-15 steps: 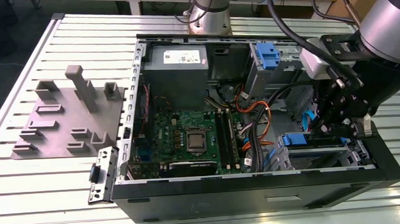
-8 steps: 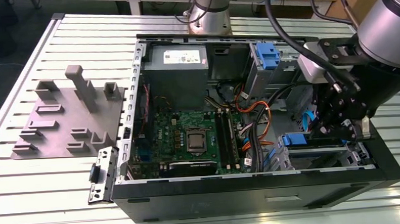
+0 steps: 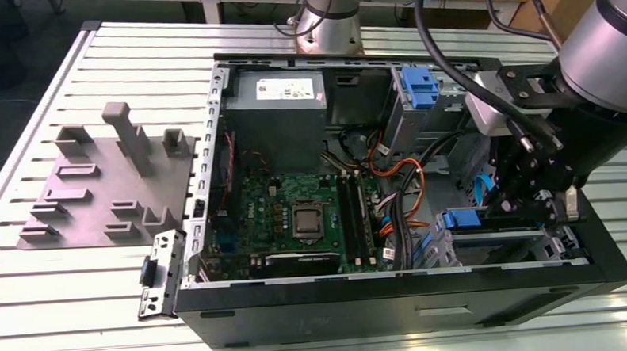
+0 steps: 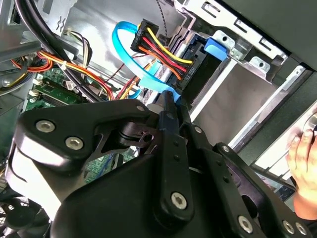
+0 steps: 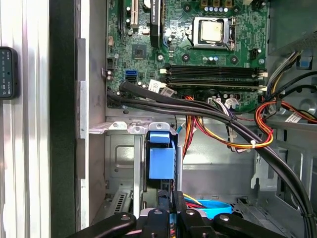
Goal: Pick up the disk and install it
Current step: 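Insert the second disk wire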
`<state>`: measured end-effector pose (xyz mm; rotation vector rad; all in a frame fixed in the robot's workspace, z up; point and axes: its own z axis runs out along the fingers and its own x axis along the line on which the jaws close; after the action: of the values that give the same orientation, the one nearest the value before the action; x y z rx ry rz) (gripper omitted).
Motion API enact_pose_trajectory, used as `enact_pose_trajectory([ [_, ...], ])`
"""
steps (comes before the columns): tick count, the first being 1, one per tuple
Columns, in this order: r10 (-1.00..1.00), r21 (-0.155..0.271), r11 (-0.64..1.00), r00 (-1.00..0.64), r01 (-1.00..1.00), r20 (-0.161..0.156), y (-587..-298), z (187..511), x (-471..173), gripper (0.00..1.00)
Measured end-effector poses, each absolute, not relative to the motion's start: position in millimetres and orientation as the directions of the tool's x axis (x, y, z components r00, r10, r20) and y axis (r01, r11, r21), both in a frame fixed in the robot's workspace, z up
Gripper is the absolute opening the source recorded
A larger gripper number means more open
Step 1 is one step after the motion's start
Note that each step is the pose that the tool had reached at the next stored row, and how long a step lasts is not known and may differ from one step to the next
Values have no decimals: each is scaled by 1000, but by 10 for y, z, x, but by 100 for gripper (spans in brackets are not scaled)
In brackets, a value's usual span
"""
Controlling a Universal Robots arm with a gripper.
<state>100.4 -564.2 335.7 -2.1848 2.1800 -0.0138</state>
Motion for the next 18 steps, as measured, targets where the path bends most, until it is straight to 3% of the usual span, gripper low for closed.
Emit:
enact_pose_trajectory([
  [15,-999,-46,-1,3,-999,-37,-5681,3310,1004,16],
  [18,-999,-46,-1,3,-999,-38,-5682,3322,1004,23],
])
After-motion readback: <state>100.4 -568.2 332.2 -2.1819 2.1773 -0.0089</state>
